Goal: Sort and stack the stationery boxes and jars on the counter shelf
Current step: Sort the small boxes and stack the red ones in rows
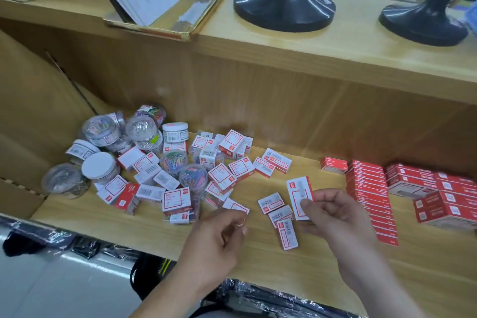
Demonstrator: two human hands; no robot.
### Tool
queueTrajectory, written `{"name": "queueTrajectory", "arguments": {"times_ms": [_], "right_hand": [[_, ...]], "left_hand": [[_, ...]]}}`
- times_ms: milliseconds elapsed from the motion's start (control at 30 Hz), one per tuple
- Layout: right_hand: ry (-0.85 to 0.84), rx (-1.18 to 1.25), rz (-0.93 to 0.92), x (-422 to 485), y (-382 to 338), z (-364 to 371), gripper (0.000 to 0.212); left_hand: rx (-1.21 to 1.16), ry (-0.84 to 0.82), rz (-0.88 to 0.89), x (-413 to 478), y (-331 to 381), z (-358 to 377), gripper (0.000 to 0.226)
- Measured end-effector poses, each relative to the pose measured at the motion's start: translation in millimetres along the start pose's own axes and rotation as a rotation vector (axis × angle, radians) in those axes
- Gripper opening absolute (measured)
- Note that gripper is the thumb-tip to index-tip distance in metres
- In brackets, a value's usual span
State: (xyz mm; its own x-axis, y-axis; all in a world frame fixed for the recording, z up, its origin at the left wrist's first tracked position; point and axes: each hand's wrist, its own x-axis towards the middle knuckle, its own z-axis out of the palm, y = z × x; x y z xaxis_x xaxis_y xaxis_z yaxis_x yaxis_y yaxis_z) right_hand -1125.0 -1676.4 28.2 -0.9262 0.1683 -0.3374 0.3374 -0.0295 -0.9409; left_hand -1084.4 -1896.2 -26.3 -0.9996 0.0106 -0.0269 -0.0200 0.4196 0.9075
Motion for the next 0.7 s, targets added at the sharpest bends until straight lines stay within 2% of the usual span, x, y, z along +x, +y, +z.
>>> {"name": "queueTrajectory", "arguments": {"times_ms": [167, 333, 567, 700], "right_hand": [[-0.024, -0.048, -0.014, -0.4, -1.1, 10.7, 0.009], [-0.022, -0.056, -0.014, -4.1, 5.0, 18.7, 0.010], [0.067, -0.020, -0.011, -5.6, 4.5, 17.2, 0.010], [0.074, -0.019, -0.009, -2.5, 4.3, 12.4, 0.009]], "left_hand": [[0.293, 0.159, 0.175, -13.8, -9.5, -2.6, 0.026], [0.325, 0.043, 0.142, -35.2, -21.1, 15.3, 0.061], [0.408, 0.017, 0.186, -33.8, -28.2, 17.2, 0.069], [0.474, -0.001, 0.265, -24.6, -25.9, 17.2, 0.062]]}}
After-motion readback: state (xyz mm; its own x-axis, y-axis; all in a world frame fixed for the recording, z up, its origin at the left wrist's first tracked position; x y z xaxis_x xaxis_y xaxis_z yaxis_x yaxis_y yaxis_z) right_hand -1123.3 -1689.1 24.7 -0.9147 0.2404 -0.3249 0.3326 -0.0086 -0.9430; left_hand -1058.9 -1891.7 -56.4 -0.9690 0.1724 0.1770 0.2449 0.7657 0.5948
